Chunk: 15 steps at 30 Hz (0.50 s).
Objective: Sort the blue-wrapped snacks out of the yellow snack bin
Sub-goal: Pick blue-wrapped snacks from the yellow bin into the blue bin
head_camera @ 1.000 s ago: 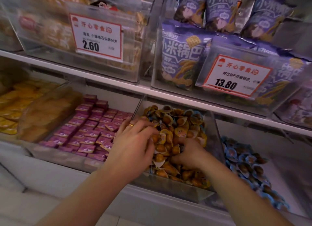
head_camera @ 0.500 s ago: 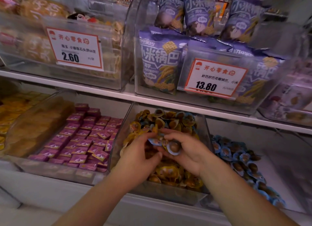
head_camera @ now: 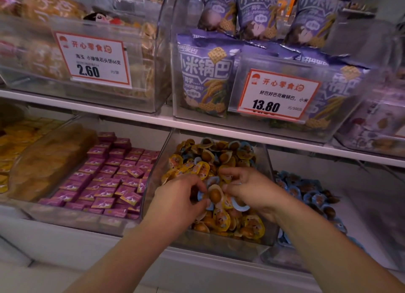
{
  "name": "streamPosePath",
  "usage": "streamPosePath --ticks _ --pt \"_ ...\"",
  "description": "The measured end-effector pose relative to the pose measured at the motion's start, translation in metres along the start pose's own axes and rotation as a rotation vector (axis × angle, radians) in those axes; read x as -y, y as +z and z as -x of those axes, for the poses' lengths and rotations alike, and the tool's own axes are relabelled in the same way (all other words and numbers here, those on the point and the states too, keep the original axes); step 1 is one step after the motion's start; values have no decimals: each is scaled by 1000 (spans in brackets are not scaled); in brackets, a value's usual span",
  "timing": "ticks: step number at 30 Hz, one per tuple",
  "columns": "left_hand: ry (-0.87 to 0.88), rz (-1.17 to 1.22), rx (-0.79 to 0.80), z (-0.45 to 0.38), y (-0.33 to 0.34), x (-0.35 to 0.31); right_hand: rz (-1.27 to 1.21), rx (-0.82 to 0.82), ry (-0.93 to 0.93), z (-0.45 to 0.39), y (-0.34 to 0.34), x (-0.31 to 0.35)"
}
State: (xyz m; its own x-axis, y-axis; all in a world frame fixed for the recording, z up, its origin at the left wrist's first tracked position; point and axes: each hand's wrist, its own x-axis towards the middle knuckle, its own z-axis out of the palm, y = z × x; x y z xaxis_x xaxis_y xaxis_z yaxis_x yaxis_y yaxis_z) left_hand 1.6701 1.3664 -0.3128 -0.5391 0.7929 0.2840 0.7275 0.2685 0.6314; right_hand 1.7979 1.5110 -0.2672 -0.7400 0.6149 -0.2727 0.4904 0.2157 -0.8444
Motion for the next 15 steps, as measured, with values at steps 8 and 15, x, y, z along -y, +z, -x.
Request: streamPosePath --ticks 8,15 --pt "-133 374 -178 -3 -21 4 386 -218 -101 -9 5 -9" --pt "-163 503 -179 -1 -27 -1 737 -146 -296 -28 28 -18"
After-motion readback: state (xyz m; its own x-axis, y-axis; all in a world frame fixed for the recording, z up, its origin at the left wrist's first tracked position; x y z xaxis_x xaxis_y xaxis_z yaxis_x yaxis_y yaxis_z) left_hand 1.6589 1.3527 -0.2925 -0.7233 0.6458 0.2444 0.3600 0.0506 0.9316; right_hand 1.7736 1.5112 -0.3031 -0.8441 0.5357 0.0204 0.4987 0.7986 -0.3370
